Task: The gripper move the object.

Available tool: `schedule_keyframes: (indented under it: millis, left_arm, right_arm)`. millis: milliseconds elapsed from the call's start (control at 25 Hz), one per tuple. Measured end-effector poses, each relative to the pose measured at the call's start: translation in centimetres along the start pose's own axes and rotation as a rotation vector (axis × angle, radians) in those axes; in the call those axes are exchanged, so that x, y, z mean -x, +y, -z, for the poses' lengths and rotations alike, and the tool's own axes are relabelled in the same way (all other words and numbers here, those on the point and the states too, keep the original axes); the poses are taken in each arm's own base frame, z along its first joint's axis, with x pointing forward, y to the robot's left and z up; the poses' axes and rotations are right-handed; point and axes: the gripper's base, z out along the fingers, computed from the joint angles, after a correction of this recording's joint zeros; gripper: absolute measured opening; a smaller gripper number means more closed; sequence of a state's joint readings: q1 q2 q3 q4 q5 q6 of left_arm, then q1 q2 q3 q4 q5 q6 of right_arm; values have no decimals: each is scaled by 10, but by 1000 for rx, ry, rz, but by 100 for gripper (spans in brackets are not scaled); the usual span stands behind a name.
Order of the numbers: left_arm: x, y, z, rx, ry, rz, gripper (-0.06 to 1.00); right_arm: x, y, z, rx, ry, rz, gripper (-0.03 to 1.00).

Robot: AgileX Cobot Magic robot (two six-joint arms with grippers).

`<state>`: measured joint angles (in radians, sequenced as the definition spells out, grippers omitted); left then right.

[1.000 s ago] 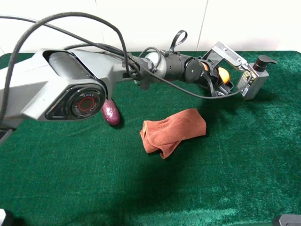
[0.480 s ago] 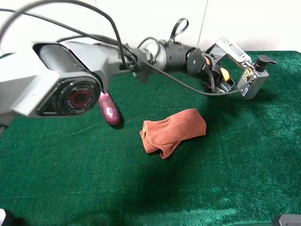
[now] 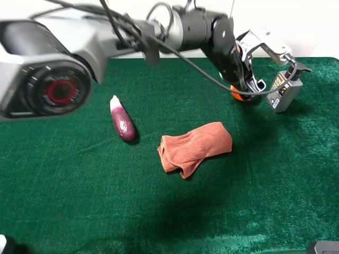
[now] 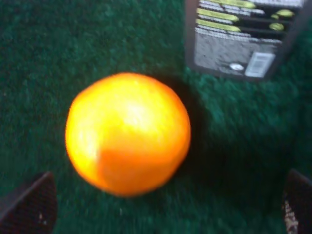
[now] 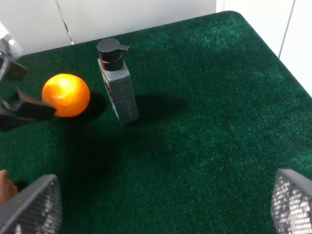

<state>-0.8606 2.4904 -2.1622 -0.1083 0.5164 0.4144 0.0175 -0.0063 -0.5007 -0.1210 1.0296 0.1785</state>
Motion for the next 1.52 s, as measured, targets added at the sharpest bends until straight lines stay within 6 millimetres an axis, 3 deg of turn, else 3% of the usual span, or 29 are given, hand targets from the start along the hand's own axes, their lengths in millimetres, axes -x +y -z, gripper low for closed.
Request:
schedule_keyframes:
  millis: [680, 1080, 1240, 1520]
  left_arm:
    - [27, -8, 160, -96, 283, 82, 93]
    - [45, -10, 242, -42, 157, 119, 92]
    - [34, -11, 271, 4, 164, 158, 92]
    - [-9, -21, 317, 83, 226, 228, 95]
  right_arm:
    - [0, 0, 0, 0, 0, 0, 65]
    - [0, 0, 0, 1, 0, -1, 65]
    - [0, 0, 0, 1, 0, -1, 65]
    - [0, 0, 0, 1, 0, -1, 65]
